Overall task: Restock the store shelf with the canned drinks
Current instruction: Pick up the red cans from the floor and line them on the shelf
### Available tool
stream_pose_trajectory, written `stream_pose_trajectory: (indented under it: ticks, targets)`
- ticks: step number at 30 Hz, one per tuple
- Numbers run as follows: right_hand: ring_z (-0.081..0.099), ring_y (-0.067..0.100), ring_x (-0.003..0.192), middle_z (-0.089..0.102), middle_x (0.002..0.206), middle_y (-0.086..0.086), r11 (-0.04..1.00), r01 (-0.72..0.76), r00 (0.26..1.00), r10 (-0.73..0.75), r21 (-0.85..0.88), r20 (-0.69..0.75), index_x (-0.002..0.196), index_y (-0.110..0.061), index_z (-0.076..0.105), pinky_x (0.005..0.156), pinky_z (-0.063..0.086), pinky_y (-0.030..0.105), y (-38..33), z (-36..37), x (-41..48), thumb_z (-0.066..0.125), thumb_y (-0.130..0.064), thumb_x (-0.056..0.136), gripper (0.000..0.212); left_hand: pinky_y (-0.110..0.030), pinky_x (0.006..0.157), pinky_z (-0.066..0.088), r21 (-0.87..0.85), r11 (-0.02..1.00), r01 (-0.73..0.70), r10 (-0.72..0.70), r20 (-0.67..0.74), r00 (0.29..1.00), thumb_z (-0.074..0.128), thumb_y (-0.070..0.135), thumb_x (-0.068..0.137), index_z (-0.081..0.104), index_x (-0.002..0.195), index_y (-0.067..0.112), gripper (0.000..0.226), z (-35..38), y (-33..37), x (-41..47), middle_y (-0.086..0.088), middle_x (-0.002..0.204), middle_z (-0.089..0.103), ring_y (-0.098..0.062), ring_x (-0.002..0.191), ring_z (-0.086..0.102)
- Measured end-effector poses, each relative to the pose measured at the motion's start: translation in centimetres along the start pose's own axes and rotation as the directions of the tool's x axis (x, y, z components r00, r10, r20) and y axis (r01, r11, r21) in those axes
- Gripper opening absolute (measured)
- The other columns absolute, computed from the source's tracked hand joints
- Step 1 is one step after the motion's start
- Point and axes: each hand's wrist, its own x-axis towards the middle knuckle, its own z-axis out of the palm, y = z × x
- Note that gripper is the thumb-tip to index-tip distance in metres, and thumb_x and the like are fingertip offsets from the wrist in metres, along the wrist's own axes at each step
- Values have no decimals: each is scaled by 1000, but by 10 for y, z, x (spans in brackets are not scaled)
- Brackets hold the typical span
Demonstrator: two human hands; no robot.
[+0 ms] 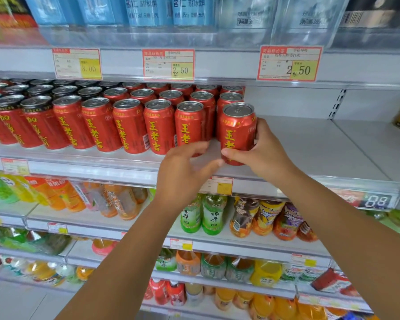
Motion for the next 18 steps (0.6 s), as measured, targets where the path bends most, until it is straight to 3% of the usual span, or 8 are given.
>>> stream_pose_trajectory:
  ticks: [3, 7, 12, 15, 18]
  targets:
    - [54, 4, 99, 55, 120, -7, 998, -63, 997, 62, 30, 46, 135, -21, 36, 77, 40, 13, 7, -2, 7, 86, -29, 68, 85, -19, 95, 36, 208, 965, -160, 165, -6, 986, 66, 65, 73, 73, 109, 25, 55, 5, -31, -6, 8, 108, 71, -13, 105, 58]
    - [52, -2, 92, 51, 116, -7, 995, -93, 994, 90, 38, 69, 136, -20, 26, 74, 38, 9, 12, 1, 9, 86, -25, 69, 90, -25, 96, 36, 247, 935, -253, 268, -27, 963, 68, 60, 72, 73, 104, 27, 46, 16, -46, -6, 11, 103, 72, -13, 100, 60]
    - [53, 12, 110, 48, 133, -1, 996, -79, 995, 80, -32, 51, 139, -24, 31, 83, 42, 21, 18, 2, 13, 86, -34, 67, 91, -21, 94, 29, 240, 933, -268, 295, -84, 952, 67, 59, 73, 72, 103, 27, 44, 22, -50, -8, 11, 98, 71, -13, 97, 54]
    - [53, 11, 107, 50, 127, -3, 996, -84, 995, 84, -20, 48, 141, -28, 30, 77, 40, 17, 17, 0, 10, 85, -34, 69, 90, -26, 93, 33, 239, 931, -274, 302, -86, 950, 67, 59, 74, 72, 103, 26, 44, 23, -51, -8, 10, 96, 70, -16, 95, 56]
    - [55, 12, 105, 52, 122, -3, 996, -87, 996, 87, 1, 6, 140, -24, 31, 81, 43, 21, 17, 1, 8, 83, -29, 72, 86, -27, 93, 34, 240, 932, -273, 300, -83, 950, 67, 58, 74, 72, 104, 26, 44, 24, -51, -9, 10, 96, 70, -17, 95, 56]
